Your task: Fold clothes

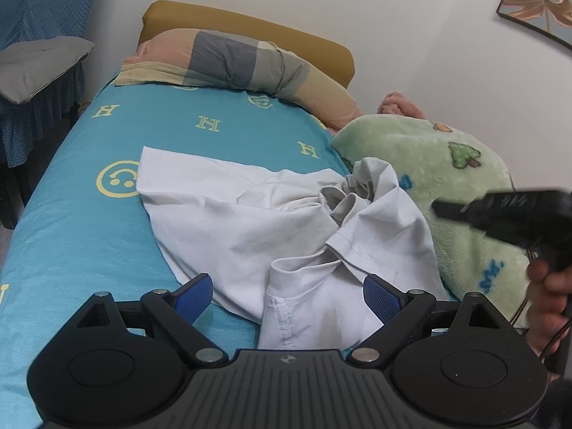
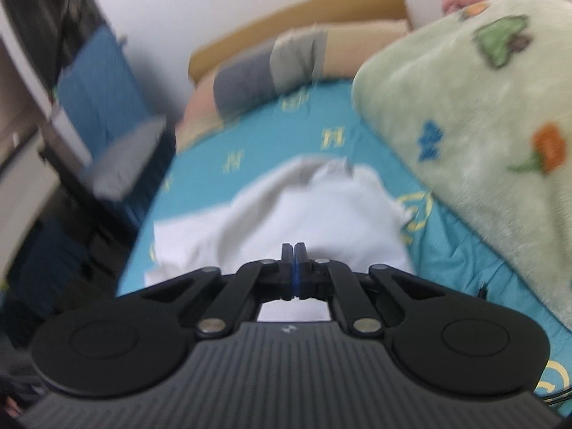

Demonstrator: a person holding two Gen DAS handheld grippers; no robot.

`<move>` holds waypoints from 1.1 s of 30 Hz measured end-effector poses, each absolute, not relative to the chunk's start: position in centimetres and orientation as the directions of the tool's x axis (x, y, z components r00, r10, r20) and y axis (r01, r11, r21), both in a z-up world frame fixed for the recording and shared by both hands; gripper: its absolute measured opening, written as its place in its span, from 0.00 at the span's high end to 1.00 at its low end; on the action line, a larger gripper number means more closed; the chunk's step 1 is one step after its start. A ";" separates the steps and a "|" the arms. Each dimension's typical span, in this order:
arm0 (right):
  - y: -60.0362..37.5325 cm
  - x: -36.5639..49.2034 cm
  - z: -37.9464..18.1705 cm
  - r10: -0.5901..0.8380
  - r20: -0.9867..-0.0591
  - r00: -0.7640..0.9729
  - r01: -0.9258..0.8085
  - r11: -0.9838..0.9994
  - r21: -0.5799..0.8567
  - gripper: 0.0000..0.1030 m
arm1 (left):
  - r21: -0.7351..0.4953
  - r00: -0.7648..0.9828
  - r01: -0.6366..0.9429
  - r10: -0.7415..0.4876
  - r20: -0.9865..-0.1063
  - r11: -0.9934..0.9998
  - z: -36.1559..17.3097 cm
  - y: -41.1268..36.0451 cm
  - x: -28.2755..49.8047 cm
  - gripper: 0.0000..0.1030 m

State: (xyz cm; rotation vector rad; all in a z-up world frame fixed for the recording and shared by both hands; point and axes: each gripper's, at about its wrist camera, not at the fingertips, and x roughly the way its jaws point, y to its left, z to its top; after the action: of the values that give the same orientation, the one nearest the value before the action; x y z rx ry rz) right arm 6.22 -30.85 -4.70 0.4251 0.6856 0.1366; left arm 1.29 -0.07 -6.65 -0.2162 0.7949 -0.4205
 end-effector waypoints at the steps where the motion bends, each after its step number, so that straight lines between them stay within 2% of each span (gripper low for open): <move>1: -31.6 6.0 -4.2 0.250 -0.563 0.788 0.030 0.897 0.440 0.97 | -0.344 0.621 0.288 -0.448 -0.643 0.894 -6.7 -0.1 1.3 0.10; 6: -35.3 5.2 -2.7 0.133 -0.496 0.858 0.139 0.870 0.473 0.97 | -0.347 0.610 0.307 -0.463 -0.643 0.886 -6.7 -0.5 1.2 0.10; 14: -39.6 5.6 -4.1 -0.070 -0.599 0.798 0.395 0.811 0.432 0.94 | -0.352 0.583 0.347 -0.494 -0.645 0.869 -6.8 -1.1 0.9 0.11; 17: -40.0 5.7 -4.5 -0.073 -0.635 0.769 0.427 0.799 0.424 0.93 | -0.351 0.561 0.378 -0.514 -0.649 0.857 -6.9 -1.5 0.7 0.13; 19: -39.8 6.0 -4.9 -0.004 -0.653 0.758 0.394 0.800 0.452 0.91 | -0.335 0.548 0.403 -0.518 -0.657 0.852 -7.1 -2.1 0.6 0.14; 21: -38.8 6.1 -5.2 0.069 -0.658 0.750 0.339 0.814 0.471 0.82 | -0.306 0.547 0.412 -0.501 -0.671 0.858 -7.4 -2.6 0.6 0.17; 23: -37.1 6.3 -5.4 0.141 -0.655 0.742 0.262 0.839 0.477 0.37 | -0.285 0.552 0.403 -0.479 -0.683 0.870 -7.7 -2.9 0.7 0.19; 24: -36.2 6.4 -5.5 0.176 -0.653 0.736 0.223 0.848 0.480 0.33 | -0.279 0.558 0.394 -0.469 -0.685 0.876 -7.9 -2.9 0.9 0.20; 26: -34.6 6.6 -5.7 0.246 -0.650 0.719 0.145 0.862 0.486 0.32 | -0.274 0.571 0.375 -0.454 -0.684 0.886 -8.1 -2.8 1.4 0.22; 28: -32.9 6.9 -5.8 0.314 -0.646 0.696 0.065 0.868 0.492 0.33 | -0.280 0.575 0.362 -0.449 -0.684 0.889 -8.4 -2.8 2.0 0.27; 29: -32.0 7.0 -5.9 0.347 -0.644 0.682 0.025 0.869 0.494 0.33 | -0.284 0.576 0.356 -0.448 -0.683 0.890 -8.6 -2.8 2.3 0.33; 30: -31.2 7.1 -6.0 0.379 -0.642 0.667 -0.015 0.868 0.497 0.33 | -0.288 0.575 0.351 -0.448 -0.685 0.891 -8.8 -2.8 2.6 0.47; 31: -30.3 7.2 -6.1 0.411 -0.639 0.650 -0.055 0.865 0.499 0.34 | -0.288 0.574 0.344 -0.443 -0.689 0.894 -8.9 -2.8 2.8 0.56; 32: -29.5 7.3 -6.2 0.442 -0.637 0.632 -0.095 0.860 0.502 0.34 | -0.280 0.581 0.327 -0.426 -0.694 0.903 -9.1 -2.7 2.9 0.70; 33: -28.6 7.5 -6.3 0.472 -0.635 0.612 -0.134 0.853 0.504 0.34 | -0.279 0.590 0.306 -0.412 -0.694 0.910 -9.1 -2.4 2.9 0.77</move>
State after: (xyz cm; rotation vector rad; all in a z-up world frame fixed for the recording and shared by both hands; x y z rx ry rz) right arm 7.46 -28.63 -6.26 0.4352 0.8457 0.3624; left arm 2.94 -2.42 -9.07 -0.1351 0.8417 -0.4195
